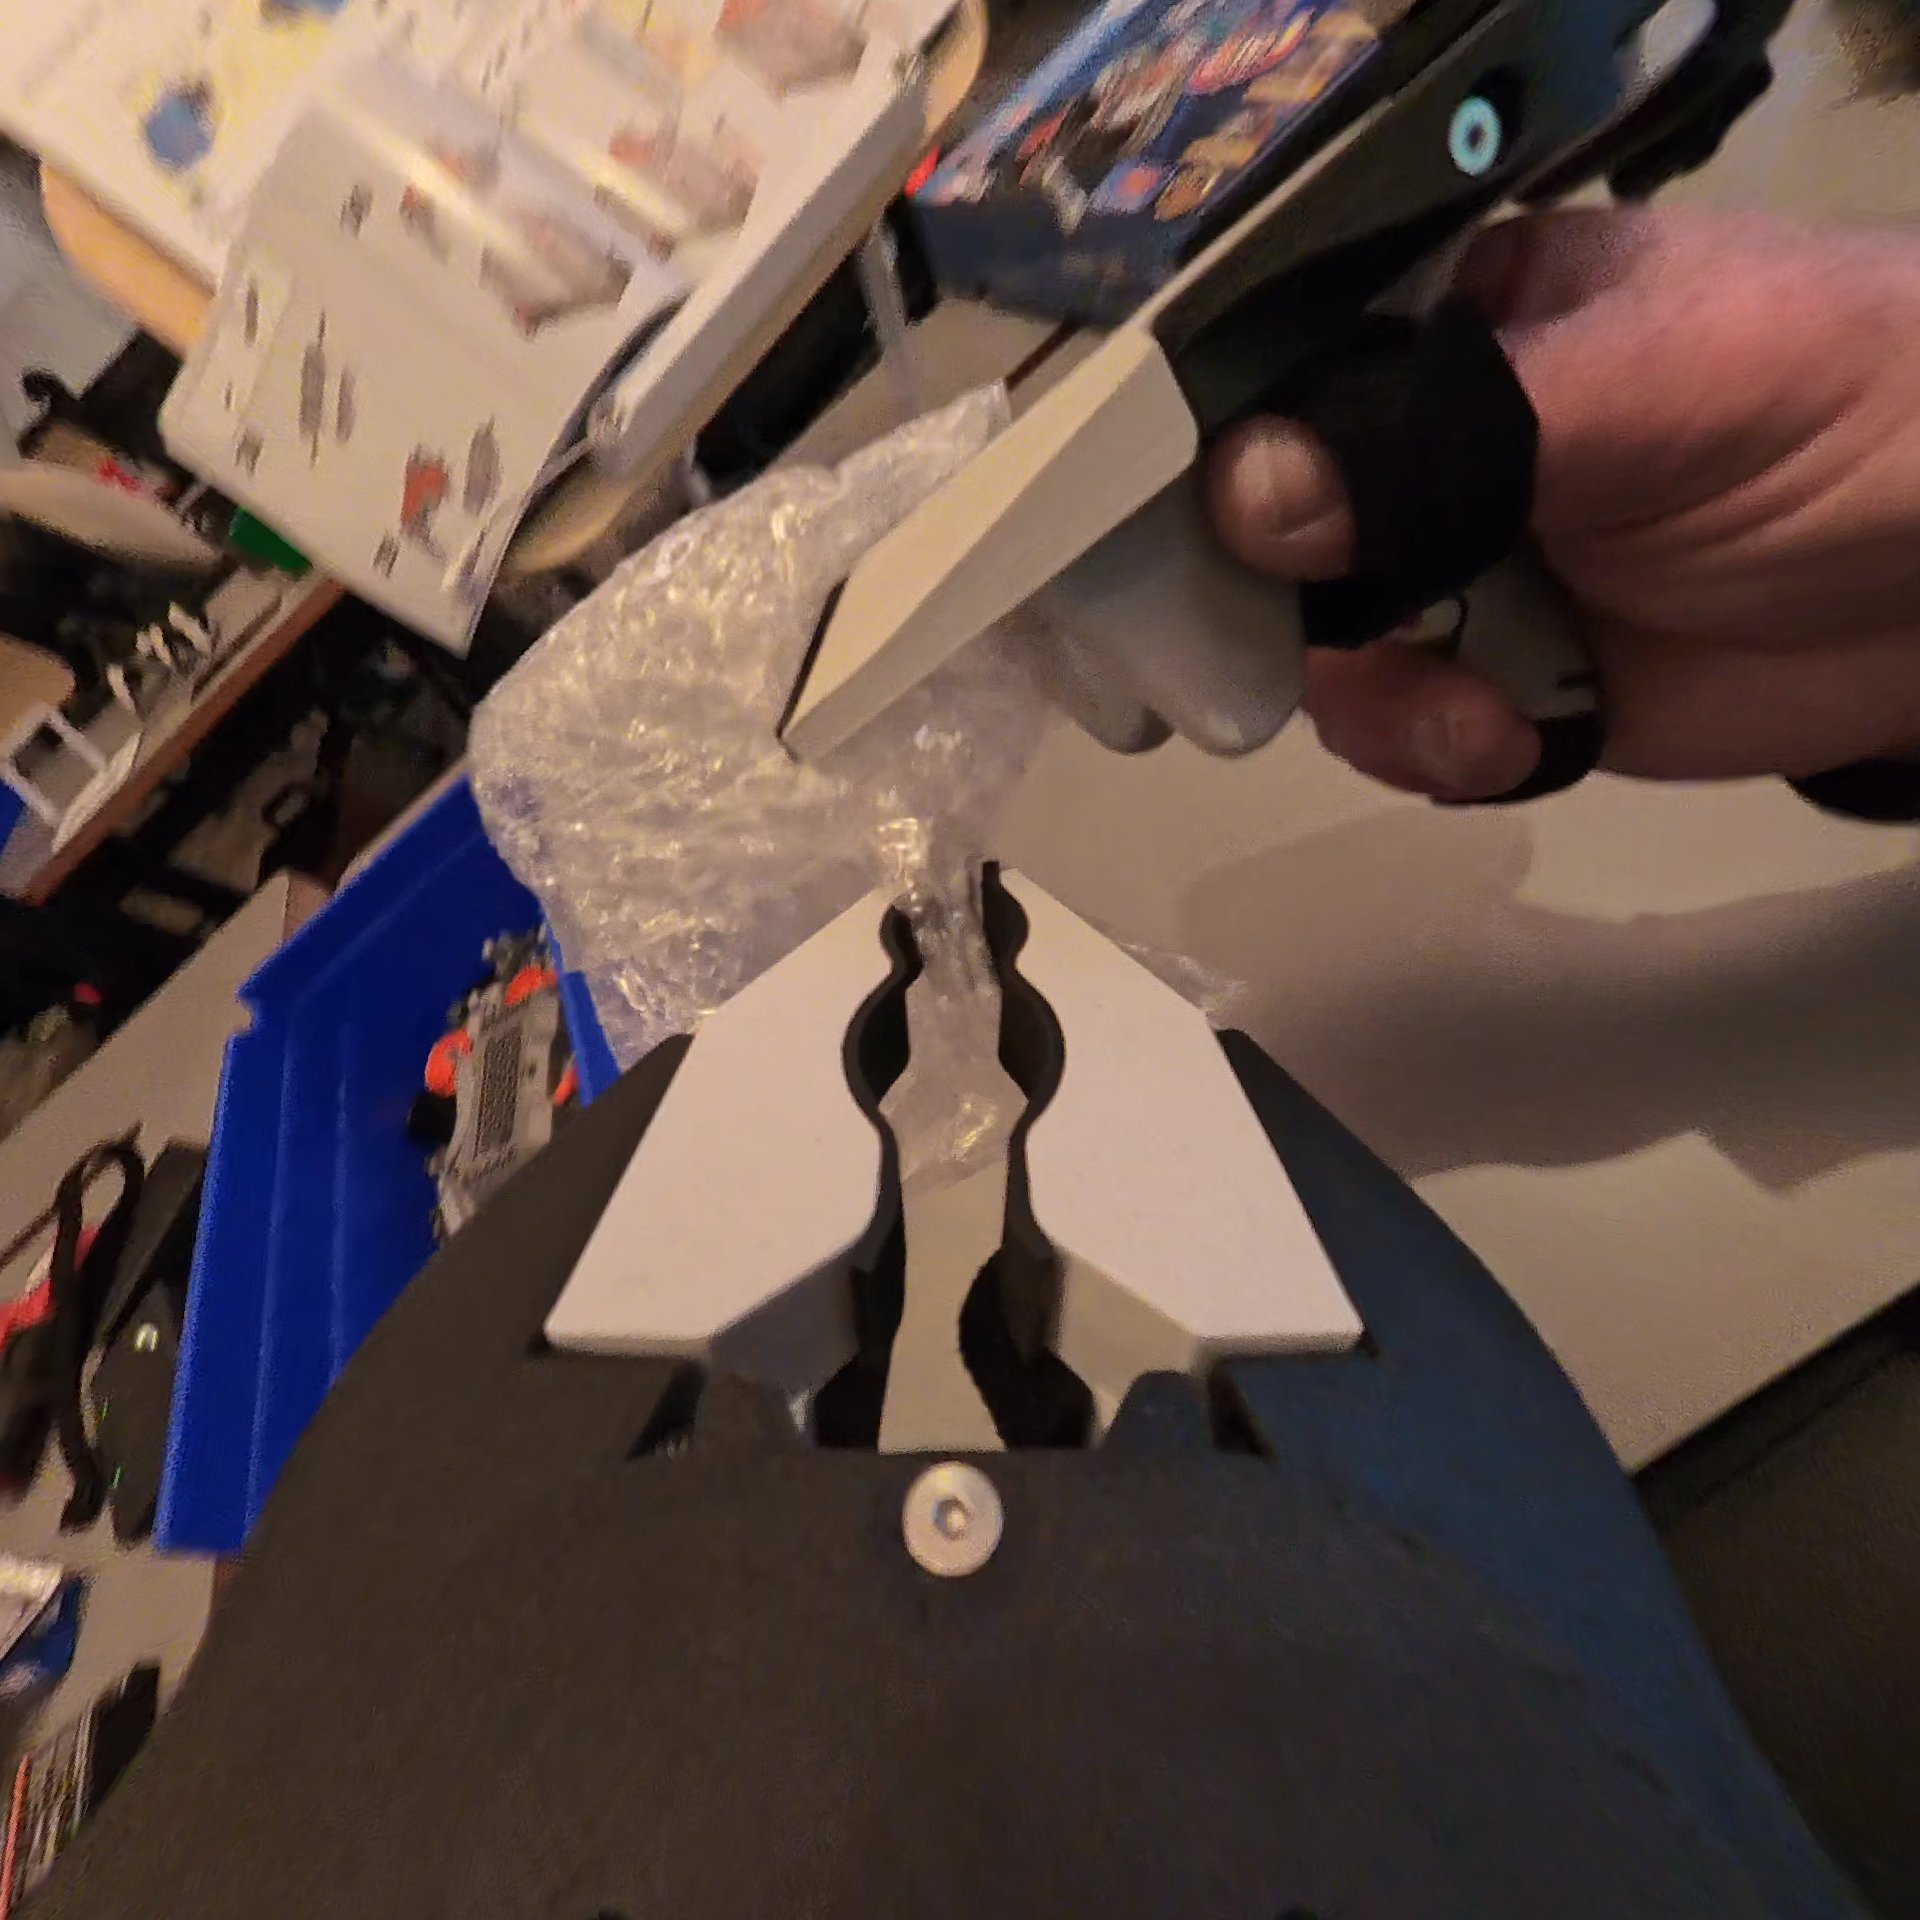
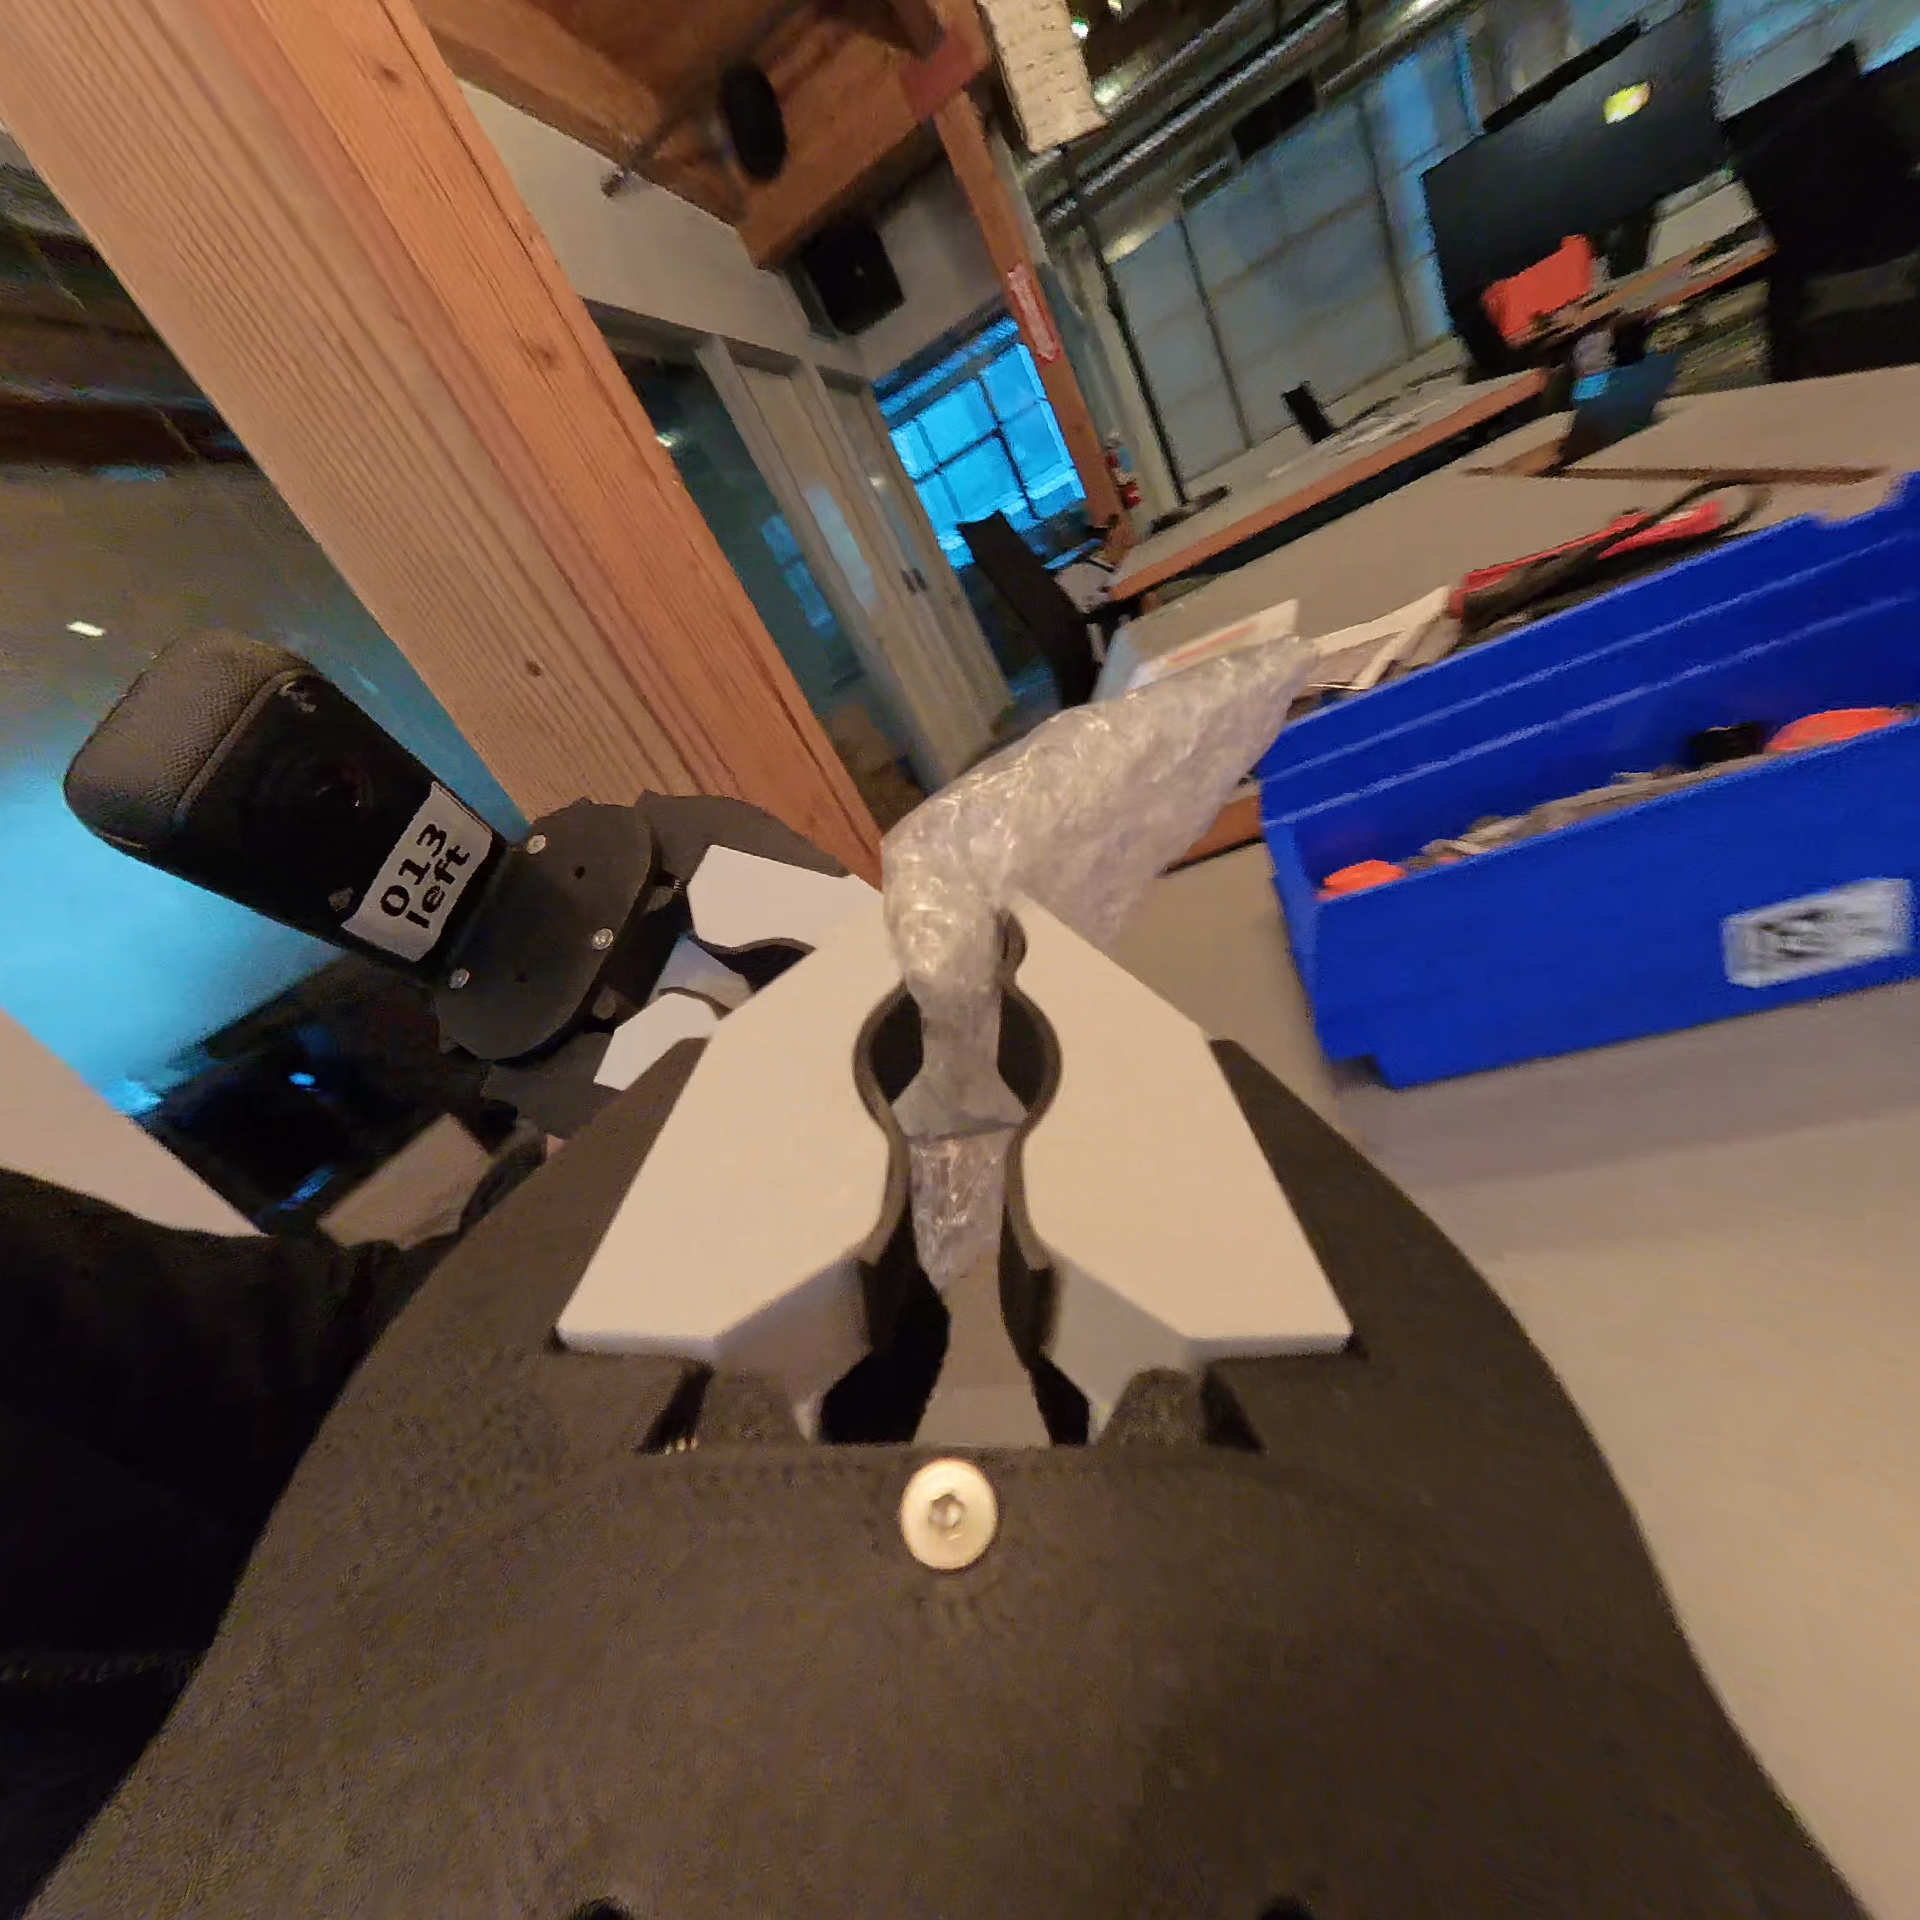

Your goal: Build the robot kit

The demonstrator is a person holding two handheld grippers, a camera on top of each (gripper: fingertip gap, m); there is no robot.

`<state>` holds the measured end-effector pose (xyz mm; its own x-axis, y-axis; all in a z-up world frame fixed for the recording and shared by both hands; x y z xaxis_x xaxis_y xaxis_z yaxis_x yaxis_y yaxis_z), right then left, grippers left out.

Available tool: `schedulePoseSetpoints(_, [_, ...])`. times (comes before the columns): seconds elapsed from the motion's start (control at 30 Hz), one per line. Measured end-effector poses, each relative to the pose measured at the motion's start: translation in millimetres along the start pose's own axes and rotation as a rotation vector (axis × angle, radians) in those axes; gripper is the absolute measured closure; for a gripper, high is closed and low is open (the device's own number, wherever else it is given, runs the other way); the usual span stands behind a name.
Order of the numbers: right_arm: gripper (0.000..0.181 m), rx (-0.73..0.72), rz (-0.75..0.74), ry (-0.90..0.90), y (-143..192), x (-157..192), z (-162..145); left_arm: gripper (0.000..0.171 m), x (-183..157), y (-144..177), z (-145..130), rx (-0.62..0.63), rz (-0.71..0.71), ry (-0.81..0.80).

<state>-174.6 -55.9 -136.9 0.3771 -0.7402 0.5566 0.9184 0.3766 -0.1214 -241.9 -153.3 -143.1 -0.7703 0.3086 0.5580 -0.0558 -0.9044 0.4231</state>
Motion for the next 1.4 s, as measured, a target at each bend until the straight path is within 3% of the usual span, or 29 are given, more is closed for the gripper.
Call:
schedulePoseSetpoints(0.13, [0.179, 0.142, -0.263, 0.158, 85, 16, 38, 0.139, -23, -9, 47, -0.233, -0.119, 0.022])
schedulePoseSetpoints(0.17, [0.179, 0.167, -0.368, 0.228, 110, 20, 52, 0.136, -29, -15, 54, -0.23, -0.138, 0.008])
schedulePoseSetpoints(0.2, [0.18, 0.182, -0.433, 0.276, 135, 27, 68, 0.147, -35, -19, 61, -0.254, -0.163, 0.007])
schedulePoseSetpoints(0.27, [0.18, 0.191, -0.572, 0.301, 187, 33, 97, 0.147, -41, -24, 76, -0.363, -0.256, 0.083])
schedulePoseSetpoints(0.3, [0.18, 0.176, -0.619, 0.296, 212, 36, 111, 0.15, -40, -28, 78, -0.373, -0.256, 0.101])
schedulePoseSetpoints(0.33, [0.18, 0.193, -0.677, 0.286, 236, 35, 122, 0.17, -39, -33, 75, -0.377, -0.241, 0.087])
schedulePoseSetpoints(0.43, [0.18, 0.167, -0.912, 0.337, 316, 27, 165, 0.171, -42, -56, 60, -0.319, -0.279, 0.101])
schedulePoseSetpoints(0.6, [0.179, 0.054, -1.244, 0.197, 474, -28, 221, 0.171, -63, -89, 33, -0.251, -0.321, 0.132])
schedulePoseSetpoints(0.7, [0.177, -0.069, -1.235, 0.031, 545, -77, 216, 0.169, -73, -105, 19, -0.211, -0.337, 0.154])
schedulePoseSetpoints(0.73, [0.169, -0.059, -1.247, -0.078, 561, -100, 206, 0.169, -75, -109, 15, -0.201, -0.343, 0.155])
schedulePoseSetpoints(0.77, [0.144, -0.005, -1.297, -0.197, 576, -123, 191, 0.169, -76, -113, 11, -0.187, -0.345, 0.156])
schedulePoseSetpoints(0.8, [0.128, 0.07, -1.382, -0.258, 588, -138, 179, 0.169, -76, -116, 7, -0.176, -0.349, 0.161])
schedulePoseSetpoints(0.83, [0.126, 0.121, -1.474, -0.228, 598, -142, 174, 0.169, -76, -119, 4, -0.169, -0.359, 0.169])
schedulePoseSetpoints(0.97, [0.108, 0.207, -1.572, -0.151, 602, -110, 188, 0.169, -72, -123, -7, -0.147, -0.357, 0.188])
schedulePoseSetpoints(1.1, [0.114, 0.351, -1.675, -0.019, 581, -71, 215, 0.169, -68, -125, -12, -0.147, -0.36, 0.214])
schedulePoseSetpoints(1.13, [0.121, 0.375, -1.676, 0.031, 572, -68, 223, 0.169, -68, -126, -13, -0.142, -0.355, 0.213])
schedulePoseSetpoints(1.17, [0.139, 0.406, -1.646, 0.135, 559, -68, 230, 0.169, -68, -126, -13, -0.141, -0.349, 0.211])
schedulePoseSetpoints(1.2, [0.164, 0.459, -1.594, 0.229, 544, -75, 232, 0.169, -68, -126, -13, -0.144, -0.345, 0.21])
schedulePoseSetpoints(1.23, [0.175, 0.529, -1.586, 0.25, 539, -90, 229, 0.169, -68, -127, -12, -0.144, -0.341, 0.209])
schedulePoseSetpoints(1.33, [0.181, 0.738, -1.587, 0.053, 560, -160, 198, 0.168, -69, -129, -14, -0.133, -0.336, 0.208])
schedulePoseSetpoints(1.4, [0.181, 0.847, -1.539, -0.109, 580, -204, 160, 0.168, -71, -130, -15, -0.131, -0.34, 0.212])
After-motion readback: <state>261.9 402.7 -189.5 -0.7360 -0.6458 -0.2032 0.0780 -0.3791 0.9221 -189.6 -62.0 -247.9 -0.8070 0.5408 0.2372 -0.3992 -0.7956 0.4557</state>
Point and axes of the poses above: each gripper's, where its closed fingertips meet, y back along the fingers, z out of its top, x = y × z across the jaws, the point moved 8 cm from there along y, back along the fingers, and after that the axes turned 7 degrees about -y, right-handed, at the moved point
